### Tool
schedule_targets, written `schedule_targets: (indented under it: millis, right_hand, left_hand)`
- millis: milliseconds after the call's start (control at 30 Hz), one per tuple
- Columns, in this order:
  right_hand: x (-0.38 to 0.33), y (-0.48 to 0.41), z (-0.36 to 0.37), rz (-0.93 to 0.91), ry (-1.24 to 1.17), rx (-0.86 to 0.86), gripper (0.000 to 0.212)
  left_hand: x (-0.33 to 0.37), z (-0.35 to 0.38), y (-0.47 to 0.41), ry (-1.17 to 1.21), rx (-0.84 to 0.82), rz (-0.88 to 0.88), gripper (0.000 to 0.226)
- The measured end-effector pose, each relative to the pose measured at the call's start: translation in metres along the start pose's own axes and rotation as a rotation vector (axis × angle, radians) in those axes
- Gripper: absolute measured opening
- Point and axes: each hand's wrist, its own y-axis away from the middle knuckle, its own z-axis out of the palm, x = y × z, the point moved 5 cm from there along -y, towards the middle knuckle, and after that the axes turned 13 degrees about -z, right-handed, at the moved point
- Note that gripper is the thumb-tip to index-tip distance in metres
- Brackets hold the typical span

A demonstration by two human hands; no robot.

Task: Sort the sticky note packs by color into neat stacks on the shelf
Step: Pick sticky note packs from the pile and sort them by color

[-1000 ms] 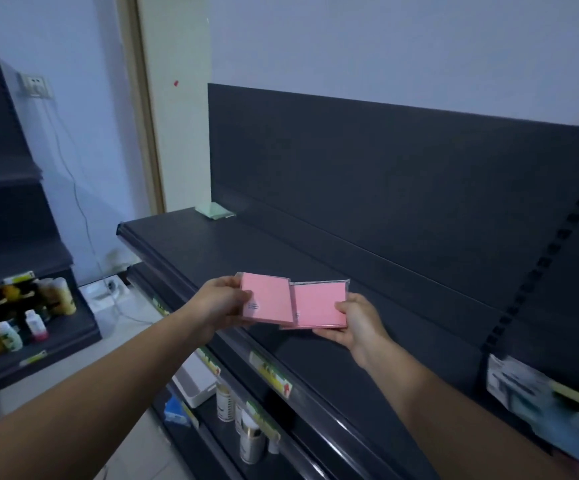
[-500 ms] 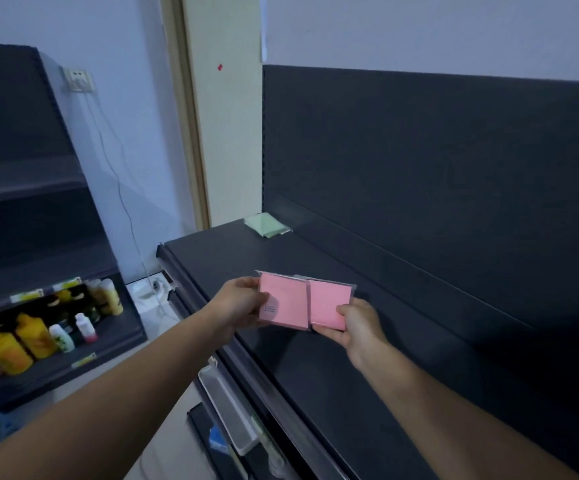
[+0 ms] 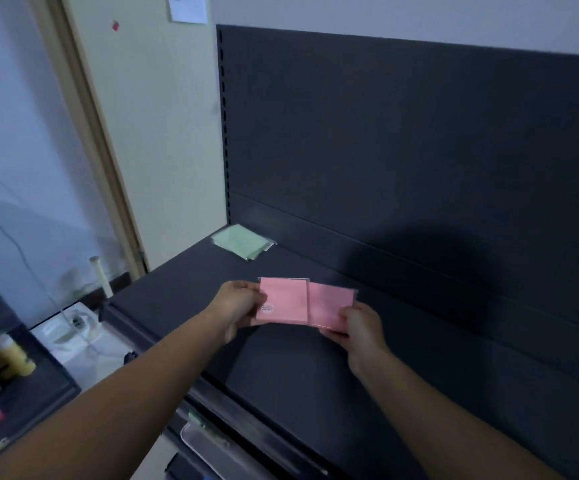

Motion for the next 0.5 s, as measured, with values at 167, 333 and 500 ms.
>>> schedule_targets:
  millis: [167, 333, 500]
  right_hand:
    - [0.003, -0.038, 0.005, 0.015, 0.052, 0.019, 0.041]
    - [0.007, -0.069, 0.023, 0.039, 0.093, -0.043, 0.048]
    - [0.012, -0.090, 0.043, 0.006, 0.153, -0.055, 0.042]
  left_hand:
    - [0.019, 0.018, -0.031, -0.085, -0.011, -0.002, 0.019]
    - [0.041, 0.021, -0.056, -0.201, 0.037, 0.029, 0.019]
    - [0.057, 0.017, -0.087, -0.294, 0.109, 0.107, 0.012]
